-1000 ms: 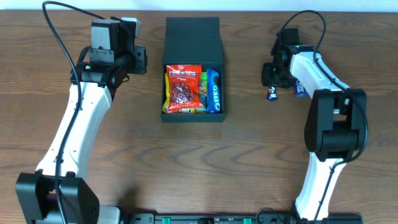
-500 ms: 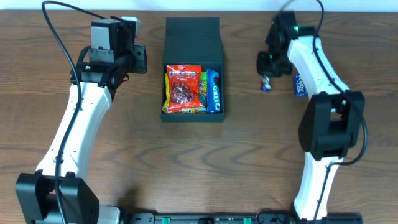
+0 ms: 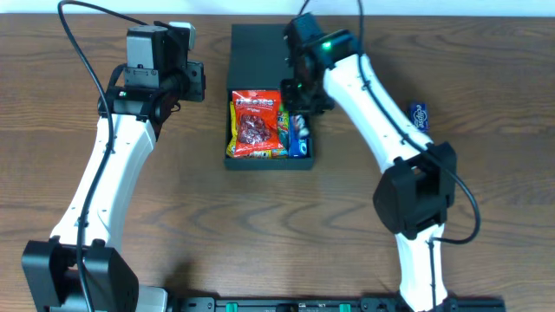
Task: Pack container
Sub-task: 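Grasp the Cadbury Dairy Milk bar with the right gripper, then drop the Dairy Milk bar into the box beside the Oreo, then grasp the blue Eclipse tin with the right gripper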
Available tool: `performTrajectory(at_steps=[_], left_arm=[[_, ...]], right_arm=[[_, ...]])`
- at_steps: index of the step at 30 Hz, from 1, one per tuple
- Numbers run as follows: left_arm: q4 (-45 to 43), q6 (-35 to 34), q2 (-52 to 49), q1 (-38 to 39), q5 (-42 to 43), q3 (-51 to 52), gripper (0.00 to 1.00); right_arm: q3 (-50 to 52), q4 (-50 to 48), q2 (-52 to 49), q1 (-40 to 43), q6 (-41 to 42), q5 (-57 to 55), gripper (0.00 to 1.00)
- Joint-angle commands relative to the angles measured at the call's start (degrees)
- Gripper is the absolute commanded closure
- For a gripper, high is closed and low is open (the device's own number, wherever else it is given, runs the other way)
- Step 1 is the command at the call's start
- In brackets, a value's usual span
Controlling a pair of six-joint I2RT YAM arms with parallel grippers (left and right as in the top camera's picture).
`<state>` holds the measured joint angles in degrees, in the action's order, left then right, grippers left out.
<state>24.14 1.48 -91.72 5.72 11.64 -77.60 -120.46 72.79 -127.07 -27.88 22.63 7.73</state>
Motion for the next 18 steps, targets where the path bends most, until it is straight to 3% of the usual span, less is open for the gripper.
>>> performTrajectory(at_steps=[1, 6, 12, 18], left_arm=[[0.0, -0.2, -0.4, -0.1, 0.0, -0.2, 0.94], [0.2, -0.2, -0.4, -0.1, 0.0, -0.2, 0.94], [1.6, -0.2, -0.4, -0.1, 0.0, -0.2, 0.94], [1.6, -0.2, -0.4, -0.1, -0.2, -0.2, 0.94]], right_arm=[[0.3, -0.4, 0.0, -1.1, 0.9, -0.2, 0.18], [0.2, 0.2, 0.0, 2.1, 2.1, -7.6, 0.22], [0.2, 1.0, 0.0, 14.9, 3.0, -14.8, 0.23], [2.0, -1.4, 0.0, 26.6, -6.9, -17.6, 0.21]])
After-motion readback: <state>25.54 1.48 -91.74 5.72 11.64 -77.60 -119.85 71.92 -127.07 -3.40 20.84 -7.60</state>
